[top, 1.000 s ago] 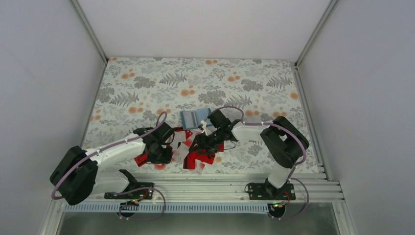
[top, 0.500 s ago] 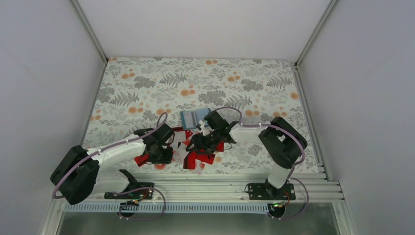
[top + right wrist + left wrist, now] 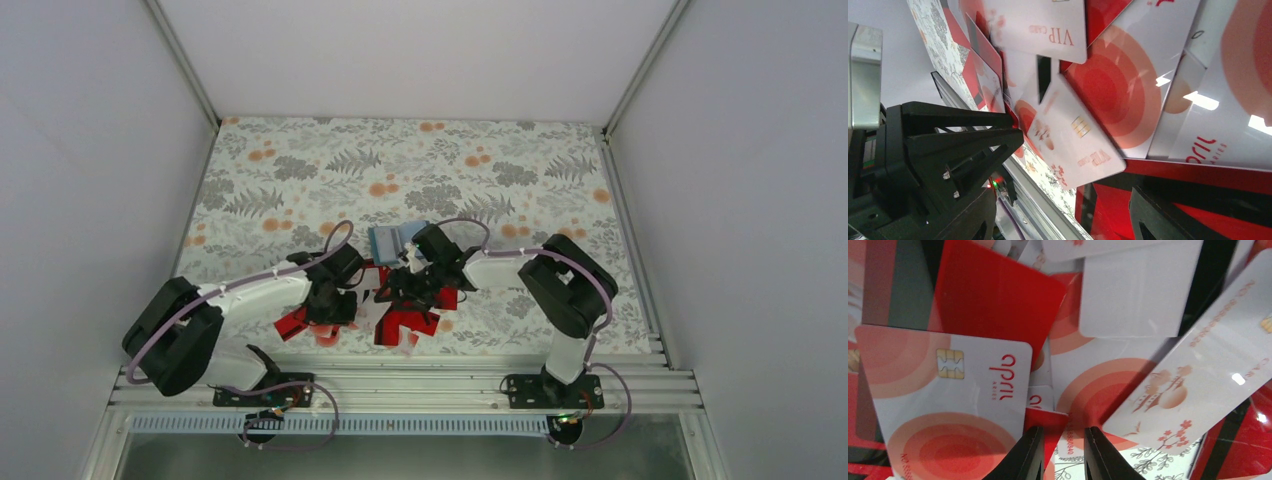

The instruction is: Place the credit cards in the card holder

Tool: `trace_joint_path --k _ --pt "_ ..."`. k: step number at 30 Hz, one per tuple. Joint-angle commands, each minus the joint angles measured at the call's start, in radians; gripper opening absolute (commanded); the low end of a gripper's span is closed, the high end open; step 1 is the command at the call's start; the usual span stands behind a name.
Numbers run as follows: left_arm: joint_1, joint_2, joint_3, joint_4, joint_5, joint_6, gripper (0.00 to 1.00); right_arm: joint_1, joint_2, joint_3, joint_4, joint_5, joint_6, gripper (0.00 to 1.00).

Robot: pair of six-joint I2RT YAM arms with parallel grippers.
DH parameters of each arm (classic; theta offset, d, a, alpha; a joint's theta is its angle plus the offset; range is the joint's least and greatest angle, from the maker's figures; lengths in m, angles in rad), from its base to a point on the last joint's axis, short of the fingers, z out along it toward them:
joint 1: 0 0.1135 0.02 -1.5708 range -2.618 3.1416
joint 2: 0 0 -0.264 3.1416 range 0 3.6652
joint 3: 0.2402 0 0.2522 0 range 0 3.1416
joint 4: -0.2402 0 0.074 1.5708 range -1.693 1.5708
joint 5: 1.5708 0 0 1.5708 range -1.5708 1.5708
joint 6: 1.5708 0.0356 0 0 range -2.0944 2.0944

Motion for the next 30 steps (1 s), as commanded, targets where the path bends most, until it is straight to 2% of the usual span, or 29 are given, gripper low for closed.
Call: trace_joint_path --k 1,8,21,24,30 --pt "-0.002 0.052 0.001 0.038 -0.013 0.001 0.22 0.018 0.042 -0.01 0.035 0.024 0.054 0.68" --pt "-0.005 0.127 -0.023 0.147 0.09 0.029 0.22 0.021 0.065 -0.006 0.051 0.016 0.083 0.68" --pt "-0.017 0.142 -0.069 0.343 0.3 0.019 0.2 0.019 0.044 0.002 0.173 -0.055 0.06 0.66" --pt "-0.018 0.124 -0.062 0.337 0.299 0.016 0.2 0.015 0.034 0.012 0.131 -0.045 0.033 0.66" --pt "-0.018 0.035 0.009 0.202 0.217 0.019 0.21 0.001 -0.015 0.069 -0.058 0.013 -0.078 0.66"
